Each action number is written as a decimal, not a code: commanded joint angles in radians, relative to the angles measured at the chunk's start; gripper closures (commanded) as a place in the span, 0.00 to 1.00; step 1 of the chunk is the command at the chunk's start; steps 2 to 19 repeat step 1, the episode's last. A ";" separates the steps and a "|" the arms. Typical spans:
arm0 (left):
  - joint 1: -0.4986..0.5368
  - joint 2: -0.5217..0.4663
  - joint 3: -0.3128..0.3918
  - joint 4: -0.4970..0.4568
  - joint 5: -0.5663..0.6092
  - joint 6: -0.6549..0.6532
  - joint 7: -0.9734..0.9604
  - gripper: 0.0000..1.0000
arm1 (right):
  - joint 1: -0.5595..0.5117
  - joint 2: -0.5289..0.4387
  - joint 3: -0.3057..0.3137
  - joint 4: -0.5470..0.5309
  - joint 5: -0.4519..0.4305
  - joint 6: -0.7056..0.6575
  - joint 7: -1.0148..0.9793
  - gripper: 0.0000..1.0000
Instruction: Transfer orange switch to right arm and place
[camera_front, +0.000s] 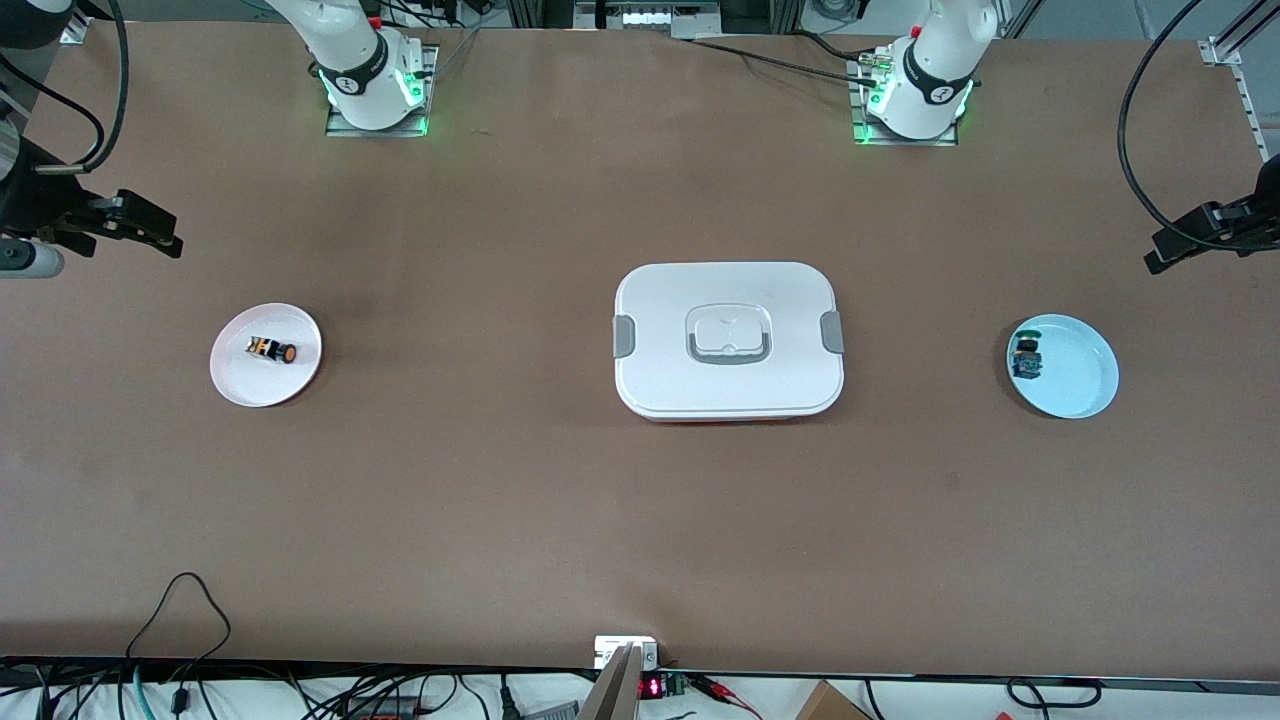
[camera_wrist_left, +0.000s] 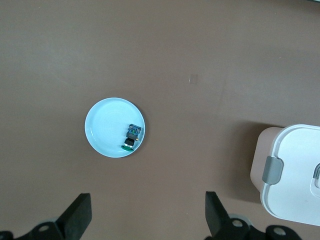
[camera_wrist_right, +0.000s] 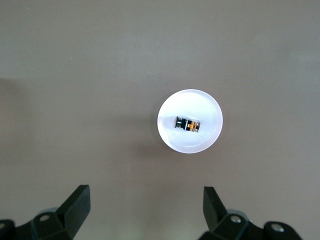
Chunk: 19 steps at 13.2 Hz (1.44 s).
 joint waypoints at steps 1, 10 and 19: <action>0.005 0.016 -0.003 0.034 0.012 -0.022 0.000 0.00 | -0.008 0.008 0.000 0.026 0.019 -0.031 -0.020 0.00; 0.005 0.016 -0.003 0.034 0.012 -0.022 0.000 0.00 | -0.008 0.008 0.000 0.026 0.019 -0.031 -0.020 0.00; 0.005 0.016 -0.003 0.034 0.012 -0.022 0.000 0.00 | -0.008 0.008 0.000 0.026 0.019 -0.031 -0.020 0.00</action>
